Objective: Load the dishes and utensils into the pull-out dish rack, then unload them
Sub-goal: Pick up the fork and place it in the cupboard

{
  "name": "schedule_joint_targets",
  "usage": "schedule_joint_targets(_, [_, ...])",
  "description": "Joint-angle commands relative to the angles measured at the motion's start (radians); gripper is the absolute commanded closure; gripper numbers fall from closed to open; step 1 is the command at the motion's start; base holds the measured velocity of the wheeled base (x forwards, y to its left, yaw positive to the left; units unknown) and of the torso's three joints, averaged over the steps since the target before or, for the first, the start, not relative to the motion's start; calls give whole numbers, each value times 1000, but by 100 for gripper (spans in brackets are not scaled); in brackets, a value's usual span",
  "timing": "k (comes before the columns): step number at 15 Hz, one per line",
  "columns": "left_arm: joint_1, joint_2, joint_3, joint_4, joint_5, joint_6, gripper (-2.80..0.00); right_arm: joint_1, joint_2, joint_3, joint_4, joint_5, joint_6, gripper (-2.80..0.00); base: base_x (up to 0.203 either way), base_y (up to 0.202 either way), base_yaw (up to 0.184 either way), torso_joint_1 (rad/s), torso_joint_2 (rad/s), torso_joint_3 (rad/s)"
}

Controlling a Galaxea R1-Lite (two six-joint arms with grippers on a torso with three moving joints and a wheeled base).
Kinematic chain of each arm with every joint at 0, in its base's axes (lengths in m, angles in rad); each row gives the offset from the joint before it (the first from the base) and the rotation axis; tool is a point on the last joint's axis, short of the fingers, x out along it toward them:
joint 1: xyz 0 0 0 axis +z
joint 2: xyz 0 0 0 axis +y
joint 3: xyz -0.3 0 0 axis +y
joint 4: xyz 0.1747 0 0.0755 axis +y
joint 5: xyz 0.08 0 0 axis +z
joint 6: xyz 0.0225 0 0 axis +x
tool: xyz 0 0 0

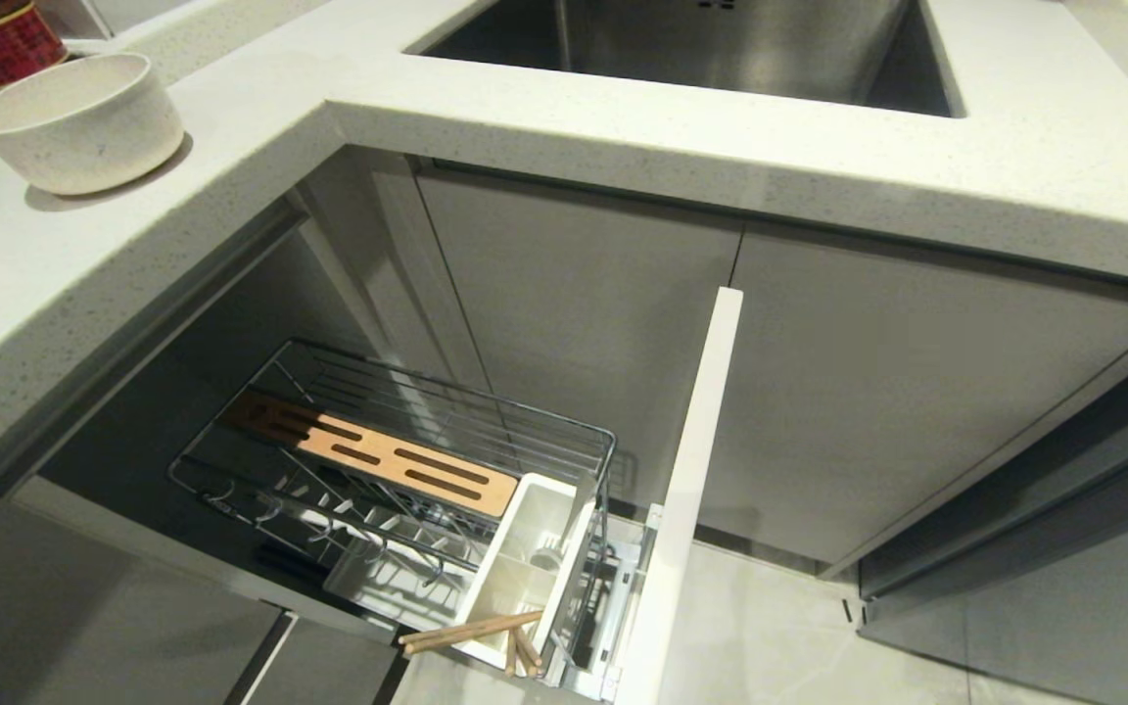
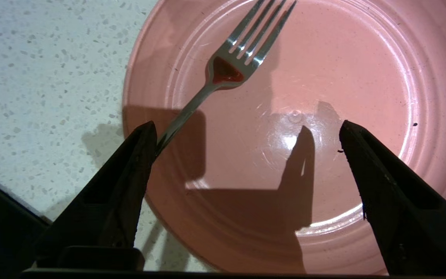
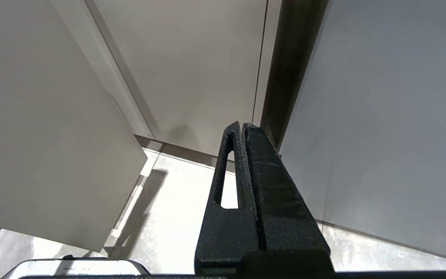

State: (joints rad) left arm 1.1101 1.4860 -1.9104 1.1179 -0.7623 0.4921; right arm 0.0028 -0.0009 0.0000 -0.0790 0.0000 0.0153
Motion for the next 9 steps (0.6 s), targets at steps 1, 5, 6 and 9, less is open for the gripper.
schedule_joint_targets(1, [-4,4,7,7,-3,3,-280,0,1,26,-1,0,0,0,0,0,0,0,0,0])
schedule_joint_targets(5, [-23,0,49,7,0,5,-280,0,1,28,-1,0,0,0,0,0,0,0,0,0])
schedule_joint_targets(6, [-23,2,51,8,6,5,-280,0,1,26,-1,0,0,0,0,0,0,0,0,0])
schedule_joint_targets(9, [-37,-8,65,11,4,5,-280,0,1,26,-1,0,0,0,0,0,0,0,0,0])
